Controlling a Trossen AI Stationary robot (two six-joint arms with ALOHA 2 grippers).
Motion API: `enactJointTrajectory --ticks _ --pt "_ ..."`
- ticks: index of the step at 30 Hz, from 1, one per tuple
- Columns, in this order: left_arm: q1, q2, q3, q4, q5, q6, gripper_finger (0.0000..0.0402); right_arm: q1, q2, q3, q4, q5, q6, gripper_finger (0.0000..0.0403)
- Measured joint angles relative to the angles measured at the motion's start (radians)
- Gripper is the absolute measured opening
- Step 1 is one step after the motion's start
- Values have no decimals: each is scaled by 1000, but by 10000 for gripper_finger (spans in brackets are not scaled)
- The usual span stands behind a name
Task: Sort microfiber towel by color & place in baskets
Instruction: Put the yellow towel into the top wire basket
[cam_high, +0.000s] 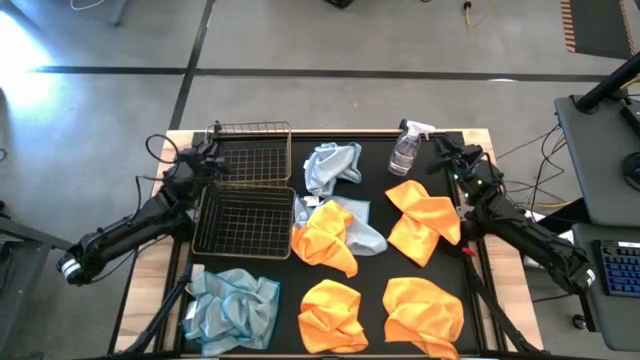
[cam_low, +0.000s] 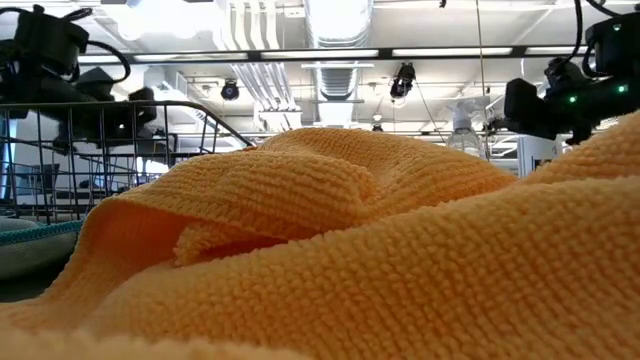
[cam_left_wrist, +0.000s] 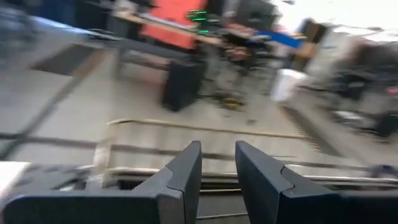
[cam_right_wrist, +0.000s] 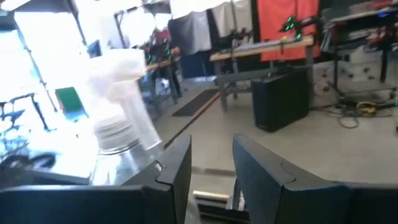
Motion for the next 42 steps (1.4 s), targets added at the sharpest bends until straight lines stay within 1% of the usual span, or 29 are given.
enactJointTrajectory --ticks 2,4,7,9,11,12,14,16,18,22,26,28,30,32,37,39,42 --pt "0 5 0 49 68 8 84 0 7 64 -121 -7 -17 112" --pt "0 13 0 89 114 11 84 0 26 149 -267 -7 -38 112" --pt "0 24 0 114 126 12 84 0 71 284 -490 -5 -50 112" --pt "0 32 0 108 130 3 84 0 111 370 -624 -4 -19 111" --pt "0 42 0 105 173 -20 84 0 152 447 -745 -4 12 112" --pt "0 48 0 105 209 -29 84 0 172 479 -799 -4 17 112" --pt "0 62 9 94 287 -48 84 0 212 529 -873 -4 30 112" --pt "0 86 30 93 353 -55 84 0 248 560 -905 -4 36 112" --pt "0 110 65 59 384 -49 84 0 283 576 -917 -4 42 112" --pt "0 166 184 -132 366 22 84 0 360 601 -927 -4 59 112" --pt "0 242 322 -345 258 88 84 0 429 633 -974 -3 51 111" --pt "0 278 387 -452 205 108 84 0 452 665 -997 24 52 112" --pt "0 312 441 -533 179 123 84 0 475 690 -1055 44 52 112" --pt "0 337 475 -567 173 138 84 0 494 715 -1096 88 51 112" --pt "0 374 501 -570 173 172 84 0 517 784 -1188 256 28 112" --pt "0 383 502 -570 170 173 84 0 527 816 -1223 298 28 111" --pt "0 392 501 -568 166 177 84 0 541 865 -1268 333 29 112"
